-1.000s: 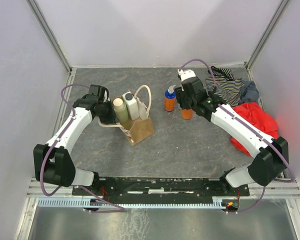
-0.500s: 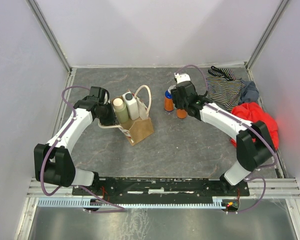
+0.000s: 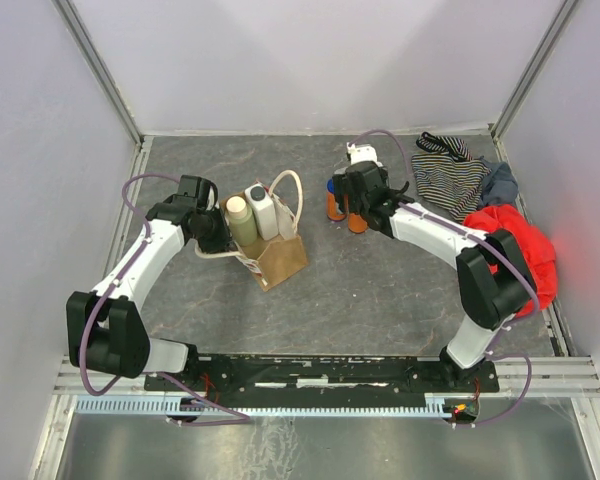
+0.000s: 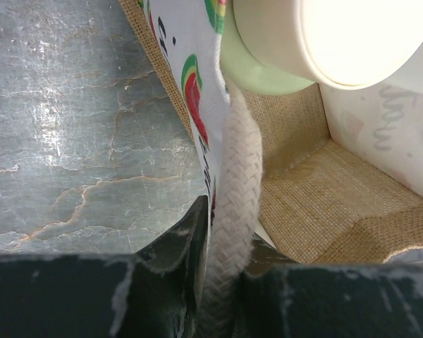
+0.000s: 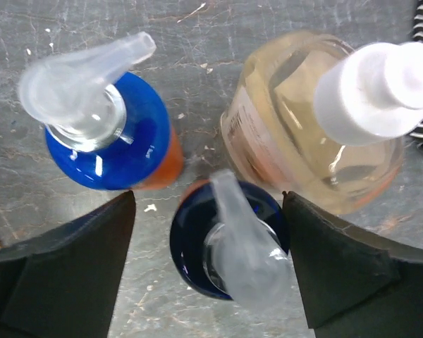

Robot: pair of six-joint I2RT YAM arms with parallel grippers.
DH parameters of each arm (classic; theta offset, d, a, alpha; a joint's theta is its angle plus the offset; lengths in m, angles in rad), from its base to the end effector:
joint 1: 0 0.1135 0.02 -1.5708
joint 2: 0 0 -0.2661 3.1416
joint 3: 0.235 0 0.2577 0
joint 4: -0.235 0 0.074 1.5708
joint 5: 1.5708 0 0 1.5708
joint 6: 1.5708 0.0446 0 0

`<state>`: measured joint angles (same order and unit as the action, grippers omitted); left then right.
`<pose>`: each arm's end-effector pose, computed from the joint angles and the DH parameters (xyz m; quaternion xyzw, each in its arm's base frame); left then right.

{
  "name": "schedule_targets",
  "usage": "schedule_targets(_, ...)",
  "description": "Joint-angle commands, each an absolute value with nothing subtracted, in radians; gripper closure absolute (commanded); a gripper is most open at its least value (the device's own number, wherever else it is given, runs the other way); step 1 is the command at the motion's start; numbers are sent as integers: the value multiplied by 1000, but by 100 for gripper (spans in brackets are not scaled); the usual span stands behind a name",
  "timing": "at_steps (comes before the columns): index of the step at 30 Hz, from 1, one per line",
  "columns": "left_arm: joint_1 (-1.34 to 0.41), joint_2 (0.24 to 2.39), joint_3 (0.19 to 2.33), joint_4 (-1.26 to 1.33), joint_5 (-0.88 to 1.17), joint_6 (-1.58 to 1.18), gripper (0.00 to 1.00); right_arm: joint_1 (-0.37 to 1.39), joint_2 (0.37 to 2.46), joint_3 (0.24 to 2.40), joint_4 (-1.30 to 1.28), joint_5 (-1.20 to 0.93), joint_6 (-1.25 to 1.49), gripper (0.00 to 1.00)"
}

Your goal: Take the personal care products out of the canvas bag

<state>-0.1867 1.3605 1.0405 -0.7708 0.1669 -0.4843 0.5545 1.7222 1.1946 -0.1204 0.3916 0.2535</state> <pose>0.2695 -0.0585 0.2472 -0.1239 0.9602 -0.1544 0.1970 0.3480 0.1955 0.2327 -0.0460 0.8814 0.0115 0.4700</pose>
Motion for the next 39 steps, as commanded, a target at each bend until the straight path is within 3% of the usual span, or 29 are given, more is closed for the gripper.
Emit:
schedule_targets(1,-190,1340,1036,-773,164,-457,72,549,1665,1216,-50,475,259,0)
schedule_targets(9,-189,1344,1036,-769,164,-456,72,564,1500,1182,-120,432,277,0)
schedule_targets(15,-190,1342,1036,-766,162,-460,72,705,1423,1297,-225,364,248,1)
schedule_targets(20,-189,1339,1039,-765,165,-462,72,816,1520,1484,-298,207,217,15)
schedule_targets(23,-190,1332,1037,-765,167,-463,72,829,1621,1611,-360,106,215,18)
schedule_targets(33,-189,1325,1037,-770,169,-462,72,833,1935,1883,-495,-145,274,17)
schedule_targets(39,-190,1324,1027,-768,164,-459,72,836,1981,1875,-471,-173,309,18)
